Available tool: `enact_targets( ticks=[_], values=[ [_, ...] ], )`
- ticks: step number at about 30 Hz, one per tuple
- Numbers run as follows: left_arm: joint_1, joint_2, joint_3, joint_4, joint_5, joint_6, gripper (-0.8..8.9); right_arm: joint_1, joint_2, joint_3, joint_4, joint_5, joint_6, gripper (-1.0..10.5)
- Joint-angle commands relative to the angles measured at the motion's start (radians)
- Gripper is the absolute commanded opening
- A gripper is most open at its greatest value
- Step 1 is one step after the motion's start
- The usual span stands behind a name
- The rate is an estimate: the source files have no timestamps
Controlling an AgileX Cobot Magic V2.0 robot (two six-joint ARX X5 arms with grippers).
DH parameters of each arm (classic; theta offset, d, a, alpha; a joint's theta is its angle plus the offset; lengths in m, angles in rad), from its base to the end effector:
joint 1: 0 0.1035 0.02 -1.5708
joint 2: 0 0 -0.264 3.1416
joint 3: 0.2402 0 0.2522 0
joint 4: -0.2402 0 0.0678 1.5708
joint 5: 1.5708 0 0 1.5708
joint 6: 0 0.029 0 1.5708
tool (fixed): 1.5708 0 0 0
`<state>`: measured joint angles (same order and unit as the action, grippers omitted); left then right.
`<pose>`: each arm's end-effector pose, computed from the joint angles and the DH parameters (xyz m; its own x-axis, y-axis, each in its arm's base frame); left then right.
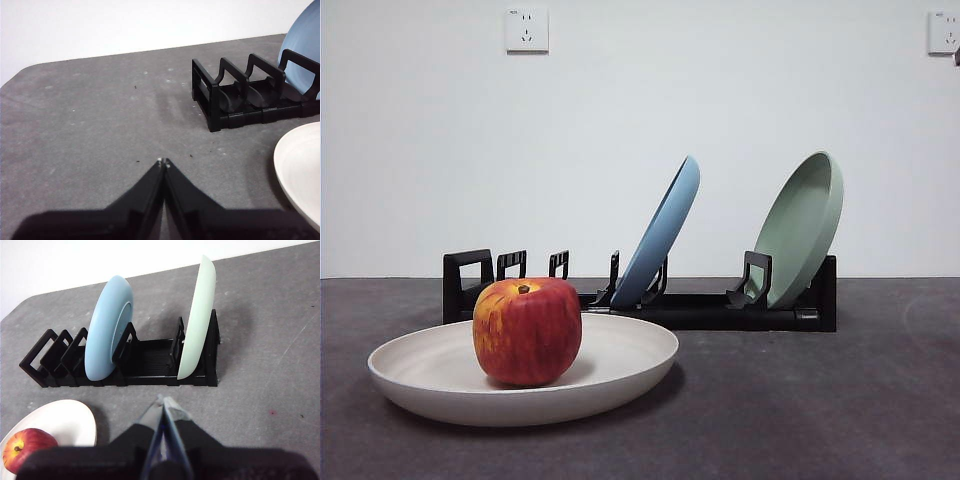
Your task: Take the yellow plate from the plate rack,put the plate on the table,take the apple from the table,put the apple in the plate
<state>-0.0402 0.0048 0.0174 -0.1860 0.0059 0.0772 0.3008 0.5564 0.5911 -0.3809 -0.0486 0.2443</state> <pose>0.0955 -0.0040 0.1511 0.9840 -0.0455 -0.1725 0.0592 0.9954 0.0750 0.1233 0.0397 0.2786 0.8830 0.3248 -0.3389 -0.2511 0.9368 0.2435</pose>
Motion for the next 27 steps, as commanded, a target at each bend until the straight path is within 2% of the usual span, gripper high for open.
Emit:
enact_targets(
  ticks=[1, 10, 18, 24, 27],
  values=[
    [0.003, -0.003, -0.013, 0.000, -0.004, -0.005, -0.02, 0.001, 0.000, -0.005, 0.005, 0.003, 0.009, 0.0],
    [0.003, -0.003, -0.013, 0.000, -0.004, -0.006, -0.02, 0.000, -0.030, -0.005, 0.005, 0.005, 0.006, 0.0],
    [0.003, -0.003, -0.013, 0.000, -0.004, -0.005, -0.02, -0.041, -0.154, -0.034, 0.006, 0.002, -0.266, 0.0],
    [0.003, -0.003, -0.013, 0.000, -0.004, -0.006, -0.02, -0.129, -0.312, -0.142, 0.018, 0.003, -0.292, 0.0],
    [0.003, -0.003, -0.013, 0.000, -0.004, -0.006, -0.02, -0.192, -0.382, -0.220, 0.080, -0.003, -0.292, 0.0]
  ],
)
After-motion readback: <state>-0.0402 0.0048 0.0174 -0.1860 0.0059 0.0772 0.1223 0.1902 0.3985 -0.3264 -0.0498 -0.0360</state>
